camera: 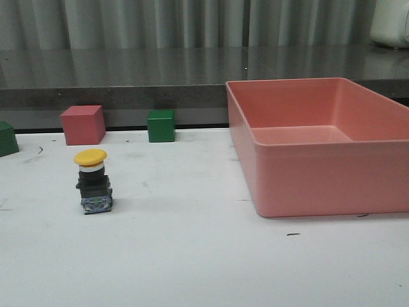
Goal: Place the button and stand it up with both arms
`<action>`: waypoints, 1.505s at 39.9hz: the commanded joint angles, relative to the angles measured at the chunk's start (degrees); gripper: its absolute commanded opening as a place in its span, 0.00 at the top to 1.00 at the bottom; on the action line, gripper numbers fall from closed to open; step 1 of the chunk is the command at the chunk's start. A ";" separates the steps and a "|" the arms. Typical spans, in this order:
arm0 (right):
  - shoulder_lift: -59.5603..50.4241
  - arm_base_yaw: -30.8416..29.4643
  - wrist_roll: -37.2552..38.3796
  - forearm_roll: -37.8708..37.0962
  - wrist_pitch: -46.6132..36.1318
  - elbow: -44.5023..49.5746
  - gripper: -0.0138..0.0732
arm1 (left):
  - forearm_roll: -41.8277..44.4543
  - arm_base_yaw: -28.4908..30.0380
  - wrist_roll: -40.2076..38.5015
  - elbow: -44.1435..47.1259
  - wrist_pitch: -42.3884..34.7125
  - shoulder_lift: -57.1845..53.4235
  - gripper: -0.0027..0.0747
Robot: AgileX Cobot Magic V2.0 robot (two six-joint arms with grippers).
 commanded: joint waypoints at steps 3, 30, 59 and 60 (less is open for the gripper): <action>-4.60 -3.08 -0.46 2.77 -5.67 3.23 0.92 | -0.44 0.04 0.02 0.49 -4.69 -1.41 0.99; -7.97 -3.64 -0.46 3.63 -5.20 5.50 0.92 | -0.44 0.04 0.02 0.49 -4.69 -1.30 0.99; -7.97 -3.64 -0.46 3.63 -5.20 5.50 0.92 | -0.44 0.04 0.02 0.49 -4.69 -1.30 0.99; -7.97 -3.64 -0.46 3.63 -5.20 5.50 0.92 | -0.44 0.04 0.02 0.49 -4.69 -1.30 0.99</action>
